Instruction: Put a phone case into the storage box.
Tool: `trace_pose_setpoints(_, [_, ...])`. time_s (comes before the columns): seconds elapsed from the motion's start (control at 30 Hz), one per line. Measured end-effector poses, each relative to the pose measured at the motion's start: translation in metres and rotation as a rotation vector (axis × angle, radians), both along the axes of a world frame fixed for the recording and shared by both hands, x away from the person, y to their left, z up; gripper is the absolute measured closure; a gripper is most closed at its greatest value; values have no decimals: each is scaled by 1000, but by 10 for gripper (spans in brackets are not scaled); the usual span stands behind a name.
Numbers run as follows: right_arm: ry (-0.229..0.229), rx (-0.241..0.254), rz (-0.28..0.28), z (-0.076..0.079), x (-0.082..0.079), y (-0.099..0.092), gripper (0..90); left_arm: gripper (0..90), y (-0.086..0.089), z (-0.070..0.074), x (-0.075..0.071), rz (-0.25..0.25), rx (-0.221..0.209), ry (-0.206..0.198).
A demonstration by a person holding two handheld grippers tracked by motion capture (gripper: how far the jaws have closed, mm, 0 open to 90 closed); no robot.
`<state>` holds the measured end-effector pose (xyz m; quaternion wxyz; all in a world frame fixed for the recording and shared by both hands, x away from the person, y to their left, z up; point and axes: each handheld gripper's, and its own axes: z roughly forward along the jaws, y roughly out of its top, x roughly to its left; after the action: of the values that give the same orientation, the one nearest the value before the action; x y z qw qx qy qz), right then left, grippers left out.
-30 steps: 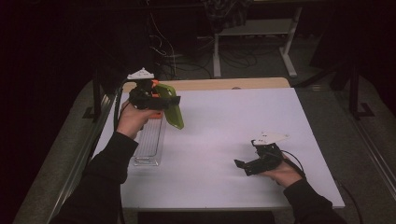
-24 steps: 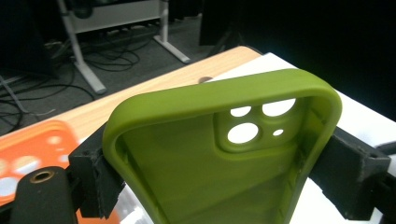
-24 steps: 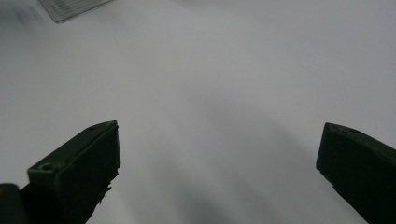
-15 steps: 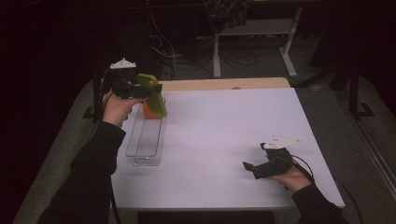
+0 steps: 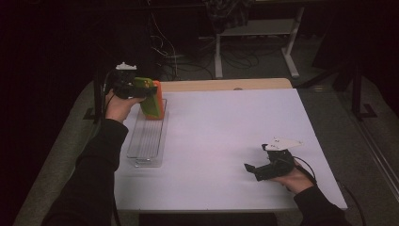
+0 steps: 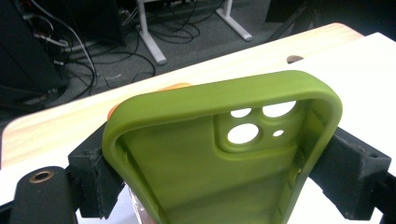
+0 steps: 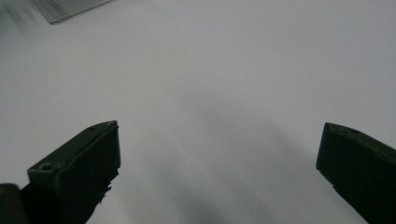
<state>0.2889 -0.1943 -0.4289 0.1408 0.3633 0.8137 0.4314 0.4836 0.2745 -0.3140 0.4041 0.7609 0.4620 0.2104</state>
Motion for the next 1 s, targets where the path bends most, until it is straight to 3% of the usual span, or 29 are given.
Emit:
trace_pose_setpoints(0.43, [-2,3,-1,1,-1,0,0,130,-6,-35,11,34,77,56])
trace_pose_setpoints(0.6, [-2,3,3,1,-2,1,0,126,-10,-43,10,82,99,20])
trace_pose_setpoints(0.73, [1,4,5,1,-2,1,0,124,-10,-46,12,98,111,19])
trace_pose_setpoints(1.0, [0,6,6,1,-2,0,0,104,-9,-50,13,118,94,23])
